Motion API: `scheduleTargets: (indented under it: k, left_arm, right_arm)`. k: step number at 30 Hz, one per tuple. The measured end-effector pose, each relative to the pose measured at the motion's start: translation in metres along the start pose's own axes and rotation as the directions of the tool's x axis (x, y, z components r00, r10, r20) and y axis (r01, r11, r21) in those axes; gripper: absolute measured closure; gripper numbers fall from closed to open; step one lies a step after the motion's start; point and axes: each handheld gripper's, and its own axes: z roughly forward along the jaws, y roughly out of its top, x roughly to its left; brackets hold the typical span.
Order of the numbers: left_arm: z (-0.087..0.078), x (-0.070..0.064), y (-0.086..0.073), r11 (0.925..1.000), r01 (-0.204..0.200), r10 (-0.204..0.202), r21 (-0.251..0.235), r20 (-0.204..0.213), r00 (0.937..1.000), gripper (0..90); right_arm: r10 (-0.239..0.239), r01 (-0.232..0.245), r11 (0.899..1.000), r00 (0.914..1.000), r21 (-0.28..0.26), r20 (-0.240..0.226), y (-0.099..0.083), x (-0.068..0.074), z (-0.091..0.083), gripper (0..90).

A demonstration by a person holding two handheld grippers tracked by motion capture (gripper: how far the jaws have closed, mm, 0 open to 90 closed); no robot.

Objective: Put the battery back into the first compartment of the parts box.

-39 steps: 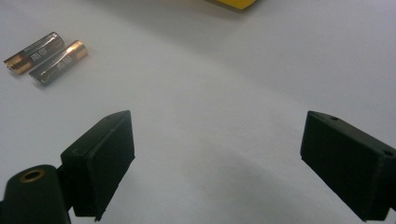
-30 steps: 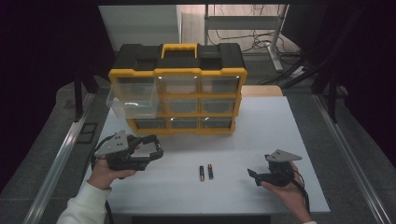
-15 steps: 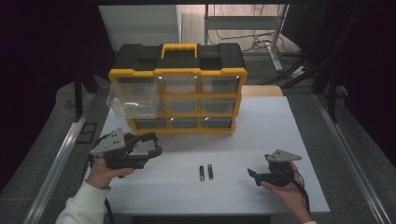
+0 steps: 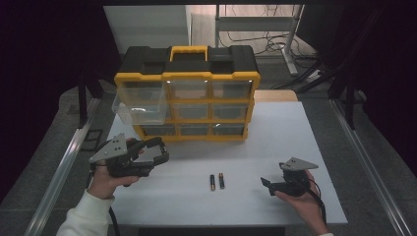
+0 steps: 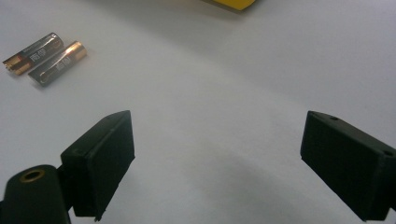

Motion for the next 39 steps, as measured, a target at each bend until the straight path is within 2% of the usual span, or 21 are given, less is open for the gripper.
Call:
scheduleTargets:
  k: [13, 28, 39]
  left_arm:
    - [-0.002, -0.002, 0.01, 0.9988, -0.003, 0.003, -0.048, 0.005, 1.0, 40.5]
    - [-0.006, -0.003, 0.017, 0.9975, 0.009, -0.009, -0.07, 0.0, 1.0, 40.5]
    - [-0.008, -0.002, 0.025, 0.9961, 0.02, -0.022, -0.086, -0.023, 0.9995, 40.5]
  right_arm:
    - [0.001, -0.001, 1.0, 1.0, 0.0, 0.0, 0.0, 0.0, 0.0, 10.2]
    - [0.001, -0.001, 1.0, 1.0, 0.001, -0.001, 0.0, 0.0, 0.0, 10.2]
    - [0.0, 0.0, 1.0, 1.0, 0.0, -0.001, 0.0, 0.0, 0.0, 10.2]
